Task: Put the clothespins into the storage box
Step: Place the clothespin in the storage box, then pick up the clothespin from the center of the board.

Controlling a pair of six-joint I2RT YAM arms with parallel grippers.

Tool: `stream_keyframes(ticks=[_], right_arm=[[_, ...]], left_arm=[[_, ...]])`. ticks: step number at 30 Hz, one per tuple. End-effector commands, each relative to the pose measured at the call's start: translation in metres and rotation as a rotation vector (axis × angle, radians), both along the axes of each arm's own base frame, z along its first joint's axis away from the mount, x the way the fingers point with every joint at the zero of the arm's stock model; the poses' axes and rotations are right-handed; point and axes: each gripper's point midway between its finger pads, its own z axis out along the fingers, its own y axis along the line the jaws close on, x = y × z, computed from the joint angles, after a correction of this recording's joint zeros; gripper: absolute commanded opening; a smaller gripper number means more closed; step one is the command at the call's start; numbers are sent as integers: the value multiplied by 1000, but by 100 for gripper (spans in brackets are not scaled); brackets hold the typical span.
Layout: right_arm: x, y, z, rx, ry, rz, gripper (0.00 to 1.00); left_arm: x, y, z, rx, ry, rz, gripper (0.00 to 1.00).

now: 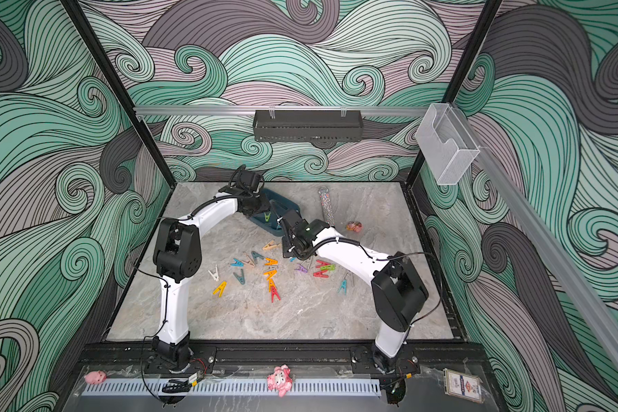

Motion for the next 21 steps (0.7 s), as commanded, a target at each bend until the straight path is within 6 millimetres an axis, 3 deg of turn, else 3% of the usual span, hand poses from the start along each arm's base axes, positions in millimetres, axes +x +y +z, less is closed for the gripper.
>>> stream_keyframes(ticks=[1,5,8,12,15,21], right_arm=[[3,0,0,-7,-9,-16,60],[2,3,-1,-5,-3,-1,60],[-2,12,-4,-6,8,22,60],[-7,26,-11,-18,16,58,61],[-11,35,-14,-27,20,80,60],[-18,54,-21,-34,30,129,60]], left_arm=[[-5,10,47,88,-107,-24,58],[-39,49,74,192,-139,51,61],[-83,85,78,277,-131,105,61],[-147,131,70,326,-101,193,63],[-192,155,66,320,-78,243,63],[-254,164,23,243,64,269,62]])
